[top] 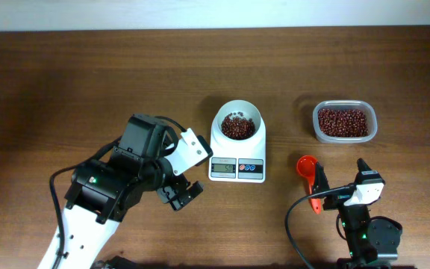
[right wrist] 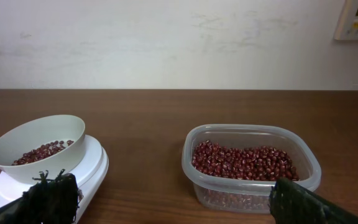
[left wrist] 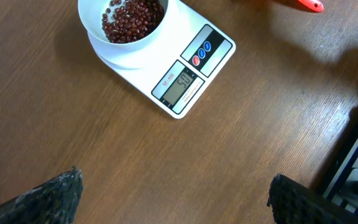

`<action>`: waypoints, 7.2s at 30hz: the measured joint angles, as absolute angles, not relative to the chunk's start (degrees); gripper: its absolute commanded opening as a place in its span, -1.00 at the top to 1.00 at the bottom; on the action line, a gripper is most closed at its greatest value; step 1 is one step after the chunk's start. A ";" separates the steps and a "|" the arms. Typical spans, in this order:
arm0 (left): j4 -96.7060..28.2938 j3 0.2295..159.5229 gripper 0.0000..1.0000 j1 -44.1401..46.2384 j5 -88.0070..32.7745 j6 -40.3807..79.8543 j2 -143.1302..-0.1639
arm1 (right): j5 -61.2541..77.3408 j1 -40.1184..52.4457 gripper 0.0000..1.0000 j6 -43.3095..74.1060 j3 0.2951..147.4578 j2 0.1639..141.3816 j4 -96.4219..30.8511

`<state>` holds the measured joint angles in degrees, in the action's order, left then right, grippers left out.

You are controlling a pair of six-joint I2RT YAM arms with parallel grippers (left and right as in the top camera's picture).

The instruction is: Scoop and weigh 50g on scale

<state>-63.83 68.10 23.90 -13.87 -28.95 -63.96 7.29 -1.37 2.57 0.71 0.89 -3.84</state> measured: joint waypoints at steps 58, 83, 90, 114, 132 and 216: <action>-63.83 68.10 -0.98 23.90 -13.87 -28.93 -63.96 | 5.32 -1.04 -0.97 -0.25 0.71 0.89 -4.05; -63.83 68.10 -0.98 23.90 -13.87 -28.95 -61.30 | 5.32 -1.04 -0.98 -0.27 0.71 0.89 -4.03; -64.55 68.12 -0.98 23.44 -12.32 -28.95 -52.14 | 5.32 -1.04 -0.98 -0.25 0.71 0.89 -4.03; -78.54 67.37 -0.98 6.20 -23.70 -28.97 -23.81 | 5.15 -1.04 -0.98 -0.27 0.71 0.84 -4.03; -38.70 30.41 -0.98 1.30 -32.14 -20.21 -2.52 | 5.13 -1.04 -0.98 -0.30 0.71 0.84 -4.05; -4.71 0.99 -0.98 1.30 -1.02 0.05 -0.89 | 5.13 -1.04 -0.98 -0.25 0.71 0.84 -4.05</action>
